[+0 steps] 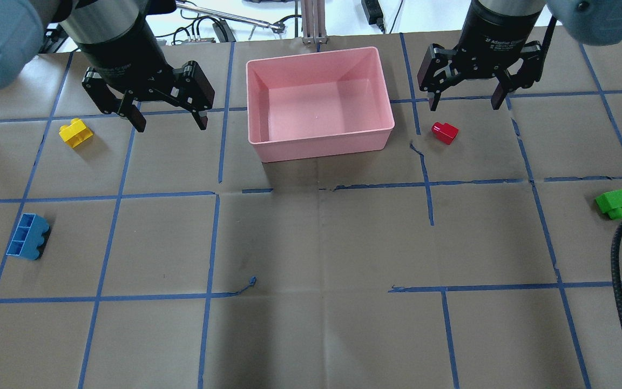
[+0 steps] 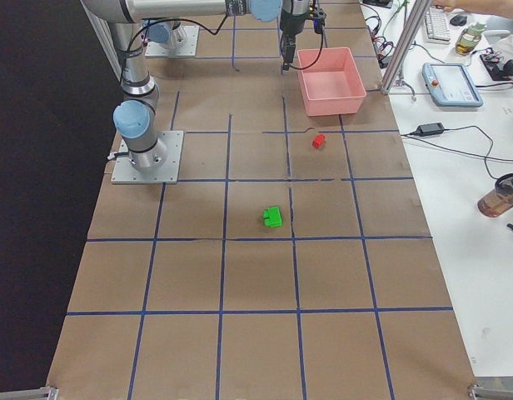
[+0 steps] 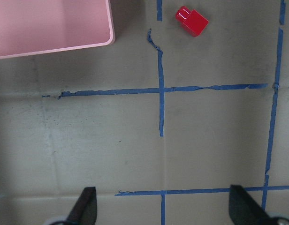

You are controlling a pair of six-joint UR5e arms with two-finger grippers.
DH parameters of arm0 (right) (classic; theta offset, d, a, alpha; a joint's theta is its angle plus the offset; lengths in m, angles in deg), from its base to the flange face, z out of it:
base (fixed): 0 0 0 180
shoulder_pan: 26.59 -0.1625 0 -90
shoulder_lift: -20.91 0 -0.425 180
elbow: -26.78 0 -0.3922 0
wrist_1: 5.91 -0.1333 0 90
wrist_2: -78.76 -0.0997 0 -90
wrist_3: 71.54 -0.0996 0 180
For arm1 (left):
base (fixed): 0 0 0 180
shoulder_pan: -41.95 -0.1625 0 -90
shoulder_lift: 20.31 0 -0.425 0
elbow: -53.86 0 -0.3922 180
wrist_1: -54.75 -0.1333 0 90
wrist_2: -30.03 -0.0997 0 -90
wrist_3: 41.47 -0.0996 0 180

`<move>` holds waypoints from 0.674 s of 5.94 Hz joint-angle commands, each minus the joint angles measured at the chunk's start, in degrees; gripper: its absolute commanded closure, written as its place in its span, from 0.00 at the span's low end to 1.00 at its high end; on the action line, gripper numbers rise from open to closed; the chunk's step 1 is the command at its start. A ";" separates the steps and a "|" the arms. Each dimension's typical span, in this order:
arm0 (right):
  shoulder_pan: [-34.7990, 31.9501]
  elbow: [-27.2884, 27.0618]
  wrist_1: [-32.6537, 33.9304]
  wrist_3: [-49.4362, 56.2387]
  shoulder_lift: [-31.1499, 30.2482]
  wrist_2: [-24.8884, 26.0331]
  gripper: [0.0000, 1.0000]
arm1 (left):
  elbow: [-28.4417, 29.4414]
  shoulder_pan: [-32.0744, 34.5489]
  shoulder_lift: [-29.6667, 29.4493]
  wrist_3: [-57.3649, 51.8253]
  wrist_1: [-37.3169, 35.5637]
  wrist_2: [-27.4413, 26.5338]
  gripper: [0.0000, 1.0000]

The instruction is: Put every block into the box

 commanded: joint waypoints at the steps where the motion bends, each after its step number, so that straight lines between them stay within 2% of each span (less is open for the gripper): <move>1: 0.09 -0.09 -0.15 0.00 0.00 0.01 0.00 | -0.13 -0.47 0.46 -0.10 -0.10 0.00 0.01; 3: 0.09 -0.09 -0.15 0.00 0.00 0.01 0.00 | -1.18 -4.66 1.25 -1.31 0.86 -0.26 0.01; 4: 0.09 -0.09 -0.15 0.00 0.00 0.01 0.00 | -2.41 -9.39 1.08 -6.20 0.78 -0.35 0.01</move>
